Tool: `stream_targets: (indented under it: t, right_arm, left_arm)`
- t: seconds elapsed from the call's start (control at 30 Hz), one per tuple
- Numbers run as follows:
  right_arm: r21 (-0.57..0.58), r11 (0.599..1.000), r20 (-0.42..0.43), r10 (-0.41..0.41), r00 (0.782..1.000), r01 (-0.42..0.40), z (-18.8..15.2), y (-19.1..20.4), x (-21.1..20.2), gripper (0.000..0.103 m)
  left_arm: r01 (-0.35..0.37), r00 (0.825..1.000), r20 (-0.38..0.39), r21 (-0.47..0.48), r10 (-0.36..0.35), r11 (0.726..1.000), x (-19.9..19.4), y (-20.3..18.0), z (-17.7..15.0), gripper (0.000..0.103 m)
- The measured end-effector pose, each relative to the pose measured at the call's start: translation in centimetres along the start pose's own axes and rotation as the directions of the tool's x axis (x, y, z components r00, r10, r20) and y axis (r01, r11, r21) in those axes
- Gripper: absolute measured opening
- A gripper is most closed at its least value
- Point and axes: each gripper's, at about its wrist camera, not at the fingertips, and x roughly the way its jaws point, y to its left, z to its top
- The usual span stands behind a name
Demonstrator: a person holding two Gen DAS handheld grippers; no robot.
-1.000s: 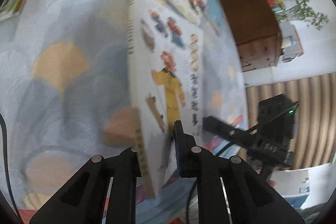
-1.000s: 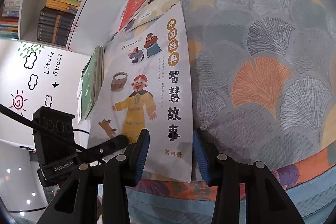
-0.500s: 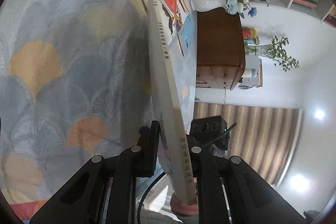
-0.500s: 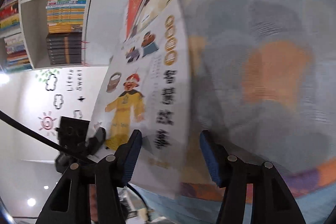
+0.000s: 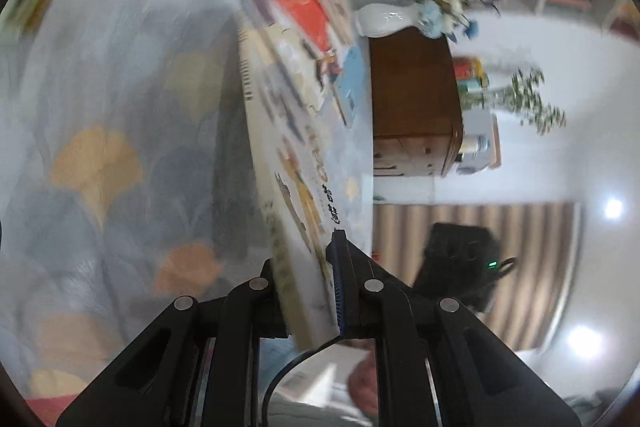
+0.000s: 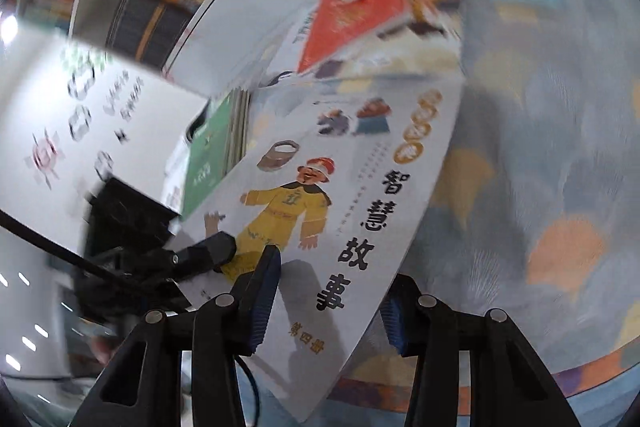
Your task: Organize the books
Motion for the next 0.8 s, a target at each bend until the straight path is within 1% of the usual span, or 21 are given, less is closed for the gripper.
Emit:
stream_targets:
  t: [0.1, 0.23, 0.3, 0.37, 0.43, 0.53, 0.6, 0.63, 0.7, 0.73, 0.8]
  right_arm:
    - [-0.076, 0.996, 0.033, -0.032, 0.999, 0.034, 0.3, 2.0, -1.0, 0.045]
    - [-0.206, 0.975, 0.073, -0.065, 0.995, 0.079, 1.1, 5.4, -2.5, 0.045]
    - [-0.266, 0.96, 0.083, -0.066, 0.994, 0.086, 1.5, 7.4, -2.6, 0.045]
    - [-0.326, 0.942, 0.091, -0.055, 0.994, 0.082, 2.1, 9.5, -2.4, 0.045]
    - [-0.377, 0.925, 0.083, -0.025, 0.996, 0.054, 3.2, 11.8, -1.3, 0.045]
    - [-0.416, 0.909, 0.029, 0.027, 0.999, -0.012, 4.8, 14.4, 2.0, 0.045]
    - [-0.449, 0.893, -0.012, 0.041, 0.999, -0.042, 5.7, 16.4, 5.4, 0.046]
    - [-0.459, 0.887, -0.029, 0.038, 0.999, -0.047, 5.9, 17.2, 6.8, 0.046]
    - [-0.479, 0.876, -0.076, 0.032, 0.997, -0.065, 6.6, 18.6, 10.2, 0.046]
    - [-0.481, 0.874, -0.095, 0.03, 0.995, -0.072, 6.9, 18.9, 11.4, 0.046]
    - [-0.484, 0.871, -0.134, 0.017, 0.991, -0.08, 7.3, 19.5, 14.0, 0.046]
  left_arm:
    - [0.023, 1.0, 0.013, 0.038, -0.024, 0.999, -1.2, -1.1, 0.4, 0.014]
    - [0.035, 0.998, 0.053, 0.083, -0.04, 0.996, -3.4, -2.5, 0.7, 0.014]
    - [0.033, 0.994, 0.098, 0.116, -0.045, 0.993, -5.6, -3.3, 1.1, 0.014]
    - [0.03, 0.988, 0.145, 0.123, -0.048, 0.992, -7.8, -3.1, 1.5, 0.014]
    - [0.009, 0.975, 0.218, 0.112, -0.034, 0.994, -10.4, -2.8, 2.1, 0.014]
    - [-0.062, 0.953, 0.301, 0.099, 0.029, 0.993, -13.6, -1.6, 3.1, 0.014]
    - [-0.114, 0.93, 0.357, 0.058, 0.086, 0.992, -15.6, 0.2, 4.0, 0.014]
    - [-0.128, 0.922, 0.374, 0.044, 0.103, 0.991, -15.9, 0.7, 4.3, 0.014]
    - [-0.159, 0.901, 0.407, -0.004, 0.147, 0.987, -17.1, 3.0, 5.1, 0.014]
    - [-0.163, 0.895, 0.416, -0.027, 0.159, 0.986, -17.3, 4.0, 5.5, 0.014]
    - [-0.165, 0.888, 0.426, -0.059, 0.174, 0.985, -17.7, 5.8, 6.0, 0.013]
